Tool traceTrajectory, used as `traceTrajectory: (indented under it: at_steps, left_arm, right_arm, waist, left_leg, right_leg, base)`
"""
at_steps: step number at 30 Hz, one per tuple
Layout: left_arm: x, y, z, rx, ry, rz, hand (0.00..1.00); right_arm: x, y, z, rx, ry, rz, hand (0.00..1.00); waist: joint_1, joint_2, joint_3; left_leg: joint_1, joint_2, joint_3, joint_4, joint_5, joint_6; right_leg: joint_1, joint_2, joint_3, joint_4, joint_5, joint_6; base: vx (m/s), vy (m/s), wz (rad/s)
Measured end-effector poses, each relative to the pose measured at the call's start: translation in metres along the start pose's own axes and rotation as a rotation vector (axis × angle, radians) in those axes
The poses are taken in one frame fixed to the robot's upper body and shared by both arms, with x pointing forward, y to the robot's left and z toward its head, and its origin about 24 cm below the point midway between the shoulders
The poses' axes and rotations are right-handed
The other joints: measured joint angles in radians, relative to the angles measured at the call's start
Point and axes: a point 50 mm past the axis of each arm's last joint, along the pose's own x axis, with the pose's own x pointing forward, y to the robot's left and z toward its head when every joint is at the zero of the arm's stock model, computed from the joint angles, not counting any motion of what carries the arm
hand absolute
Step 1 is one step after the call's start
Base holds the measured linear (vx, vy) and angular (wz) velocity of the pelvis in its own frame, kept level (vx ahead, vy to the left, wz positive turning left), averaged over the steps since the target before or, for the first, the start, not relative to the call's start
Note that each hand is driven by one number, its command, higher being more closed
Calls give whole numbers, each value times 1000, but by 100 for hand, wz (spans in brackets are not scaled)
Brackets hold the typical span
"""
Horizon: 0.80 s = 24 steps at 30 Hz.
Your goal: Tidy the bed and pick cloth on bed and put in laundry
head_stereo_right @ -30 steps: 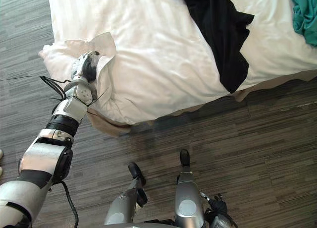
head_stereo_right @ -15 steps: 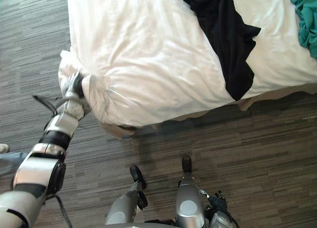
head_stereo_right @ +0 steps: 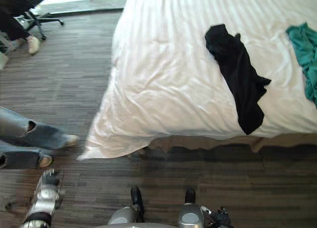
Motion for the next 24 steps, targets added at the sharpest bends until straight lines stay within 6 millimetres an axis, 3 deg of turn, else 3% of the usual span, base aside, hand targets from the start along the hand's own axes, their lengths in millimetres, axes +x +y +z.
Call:
traceTrajectory:
  at_steps: [2, 7, 13, 24]
  left_arm:
    - [-13, -20, -27, -29, 88, -48, 0]
    - [-35, -59, -43, -177, 179, -139, 0]
    - [-45, -80, -36, -294, 183, -187, 0]
    - [-46, -93, -15, -247, 103, -250, 0]
  right_arm:
    - [0, 0, -1, -3, 6, 0, 0]
    - [-1, 0, -5, -4, 20, 0, 0]
    - [-1, 1, -6, -33, 26, 5, 0]
    - [0, 9, 0, -129, 16, 38, 0]
  waist:
    - [9, -11, -14]
    - [20, -28, -55]
    - [19, -33, -76]
    - [16, -48, -86]
  left_leg:
    - [4, -1, 0, 0, -6, -1]
    - [7, -3, 2, 0, -15, 3]
    - [41, -5, 7, 0, -21, -1]
    - [80, -6, 14, -1, -31, -13]
  right_leg:
    - [9, -1, -4, -9, -4, 2]
    - [15, -3, -4, -20, -4, 4]
    - [58, -3, -6, -40, 3, 3]
    - [101, -1, -5, -61, 3, 6]
  base:
    - [-11, 9, 6]
    - [-6, 4, 0]
    - [40, -5, -2]
    - [26, -5, -1]
